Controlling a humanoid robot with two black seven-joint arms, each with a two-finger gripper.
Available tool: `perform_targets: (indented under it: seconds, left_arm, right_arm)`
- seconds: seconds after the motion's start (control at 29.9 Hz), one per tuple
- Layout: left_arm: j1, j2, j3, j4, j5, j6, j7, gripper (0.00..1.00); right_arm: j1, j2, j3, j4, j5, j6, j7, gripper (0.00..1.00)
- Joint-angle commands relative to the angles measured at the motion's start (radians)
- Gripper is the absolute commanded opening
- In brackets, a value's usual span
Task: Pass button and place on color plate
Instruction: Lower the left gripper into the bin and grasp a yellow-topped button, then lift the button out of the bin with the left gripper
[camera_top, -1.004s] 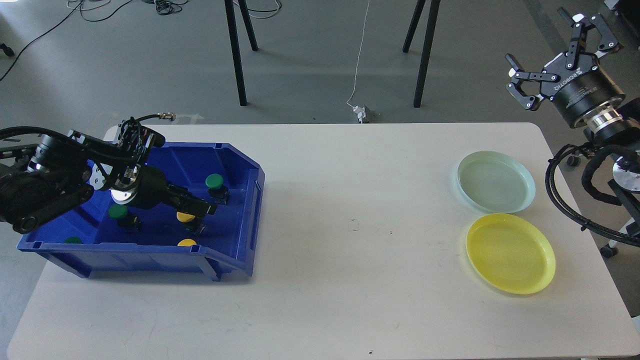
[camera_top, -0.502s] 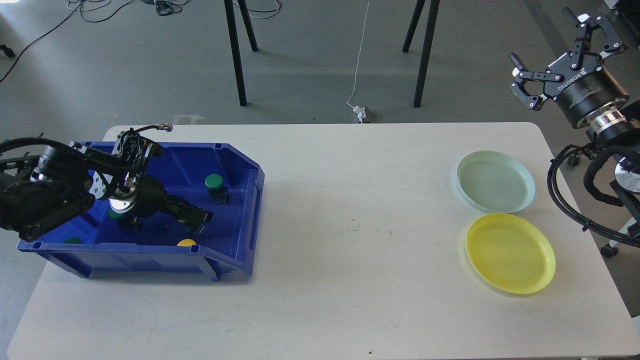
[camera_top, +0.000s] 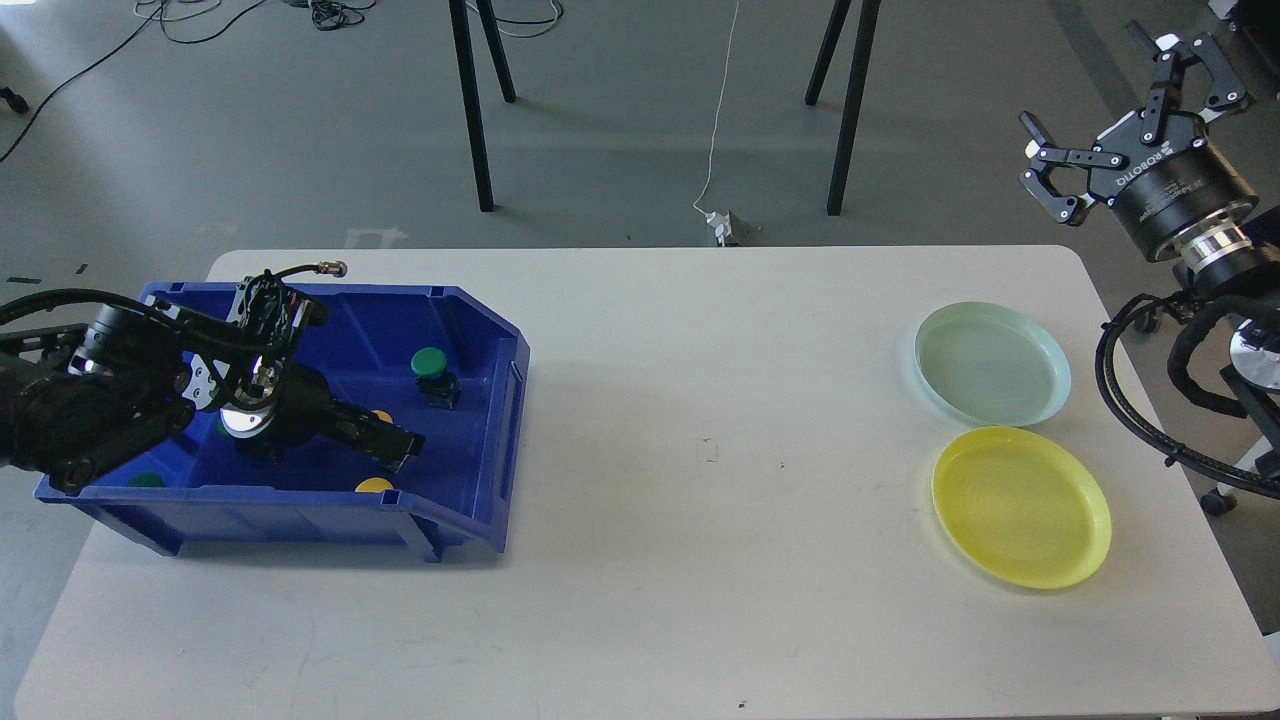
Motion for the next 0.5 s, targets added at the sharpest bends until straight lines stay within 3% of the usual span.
perform_targets:
  seconds: [0.0,0.3,0.47]
  left_arm:
    - [0.000,0.000,0.002,0.010,0.002,0.000,0.000,0.73]
    - [0.000,0.001,0.002,0.016,0.002,0.000,0.000,0.62]
    - [0.000,0.001,0.002,0.016,0.002,0.000,0.000,0.39]
  right_arm:
    - [-0.001,0.000,0.001,0.000,0.000,0.000,0.000,0.99]
    - [-0.009,0.000,0.001,0.000,0.000,0.000,0.002,0.99]
    - [-0.010,0.000,0.001,0.000,0.000,0.000,0.002,0.99]
